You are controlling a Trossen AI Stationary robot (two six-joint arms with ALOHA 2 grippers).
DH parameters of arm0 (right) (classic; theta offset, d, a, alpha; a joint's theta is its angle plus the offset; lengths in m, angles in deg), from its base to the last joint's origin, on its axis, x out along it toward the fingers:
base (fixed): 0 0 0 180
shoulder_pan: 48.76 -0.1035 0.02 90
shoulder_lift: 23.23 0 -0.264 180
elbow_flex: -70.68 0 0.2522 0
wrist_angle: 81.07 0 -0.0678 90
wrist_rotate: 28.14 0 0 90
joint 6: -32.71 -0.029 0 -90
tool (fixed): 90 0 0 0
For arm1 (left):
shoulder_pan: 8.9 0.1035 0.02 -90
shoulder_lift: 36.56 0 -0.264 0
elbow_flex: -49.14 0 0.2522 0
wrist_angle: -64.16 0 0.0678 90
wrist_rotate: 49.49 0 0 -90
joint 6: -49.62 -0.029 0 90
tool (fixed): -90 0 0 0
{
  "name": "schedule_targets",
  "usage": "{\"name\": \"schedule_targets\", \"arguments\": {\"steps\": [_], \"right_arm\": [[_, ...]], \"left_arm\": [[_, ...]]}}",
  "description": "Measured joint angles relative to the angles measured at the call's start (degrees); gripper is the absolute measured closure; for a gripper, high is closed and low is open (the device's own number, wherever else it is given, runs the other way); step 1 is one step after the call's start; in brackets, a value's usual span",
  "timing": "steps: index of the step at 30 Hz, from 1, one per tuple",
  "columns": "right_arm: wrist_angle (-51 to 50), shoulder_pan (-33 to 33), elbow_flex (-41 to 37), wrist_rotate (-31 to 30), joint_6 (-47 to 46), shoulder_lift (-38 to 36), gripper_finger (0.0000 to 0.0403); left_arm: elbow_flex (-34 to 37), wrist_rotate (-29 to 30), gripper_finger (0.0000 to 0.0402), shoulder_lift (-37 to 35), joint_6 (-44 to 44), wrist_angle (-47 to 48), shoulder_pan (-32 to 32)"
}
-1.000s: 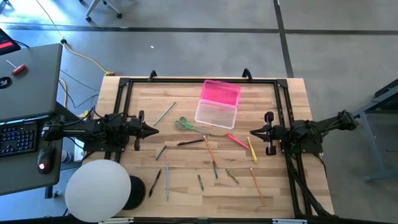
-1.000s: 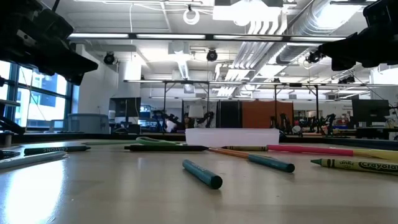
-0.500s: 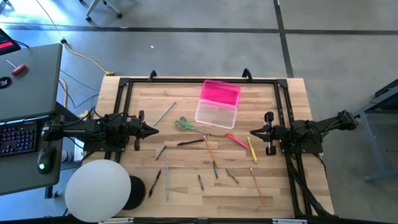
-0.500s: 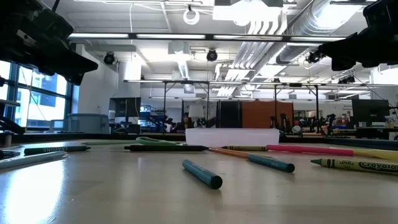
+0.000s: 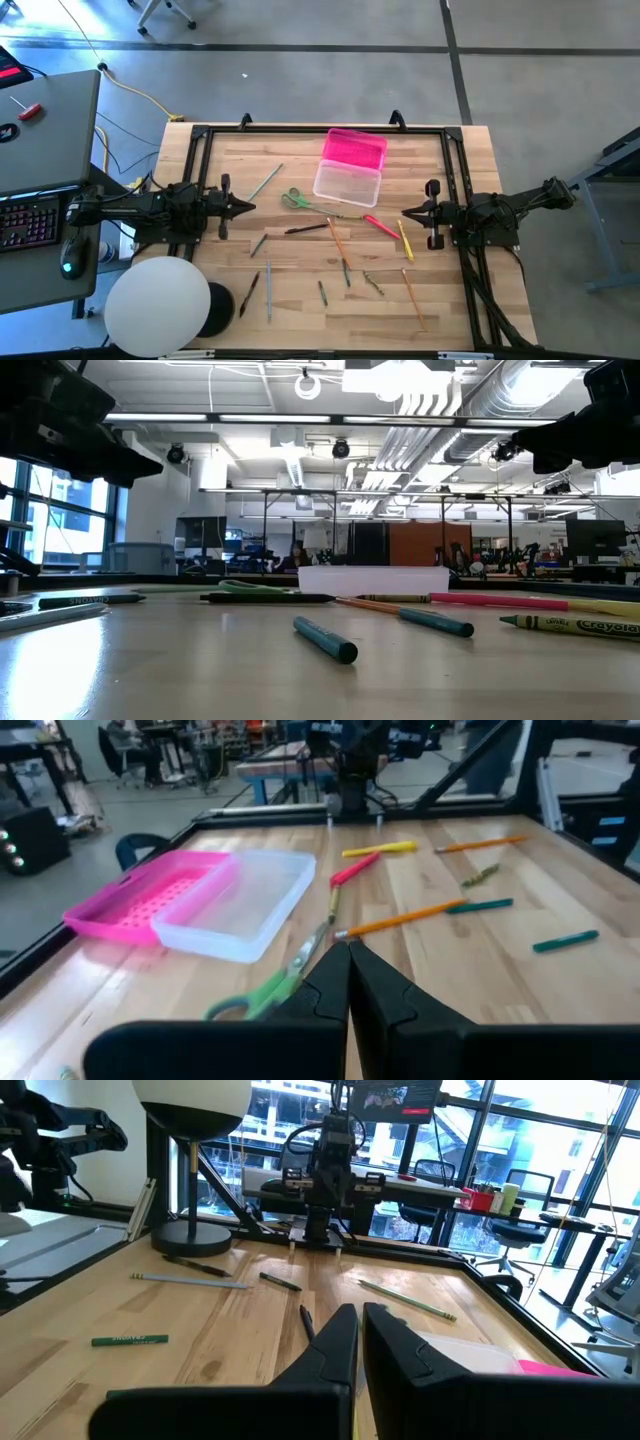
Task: Pick & place school supplies into a supply box
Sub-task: Put the top blue pencil into the supply box
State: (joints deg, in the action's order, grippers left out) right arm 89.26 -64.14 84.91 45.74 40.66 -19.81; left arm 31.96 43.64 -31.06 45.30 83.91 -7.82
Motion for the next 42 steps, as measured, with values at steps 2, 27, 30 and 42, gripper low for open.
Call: {"name": "schedule_targets", "arguments": {"steps": [2,27,30,42], "right_arm": [[0.0,0.0,0.0,0.0,0.0,0.0,0.0402],[0.0,0.0,0.0,0.0,0.0,0.0,0.0402],[0.0,0.0,0.0,0.0,0.0,0.0,0.0402],[0.0,0.0,0.0,0.0,0.0,0.0,0.0402]], "left_arm": [[0.0,0.0,0.0362,0.0,0.1,0.2,0.0],[0.0,-1.2,0.0362,0.0,17.6,0.2,0.0],[0.0,-3.4,0.0362,0.0,22.9,0.4,0.0],[0.0,18.0,0.0288,0.3,16.5,-1.2,0.0]]}}
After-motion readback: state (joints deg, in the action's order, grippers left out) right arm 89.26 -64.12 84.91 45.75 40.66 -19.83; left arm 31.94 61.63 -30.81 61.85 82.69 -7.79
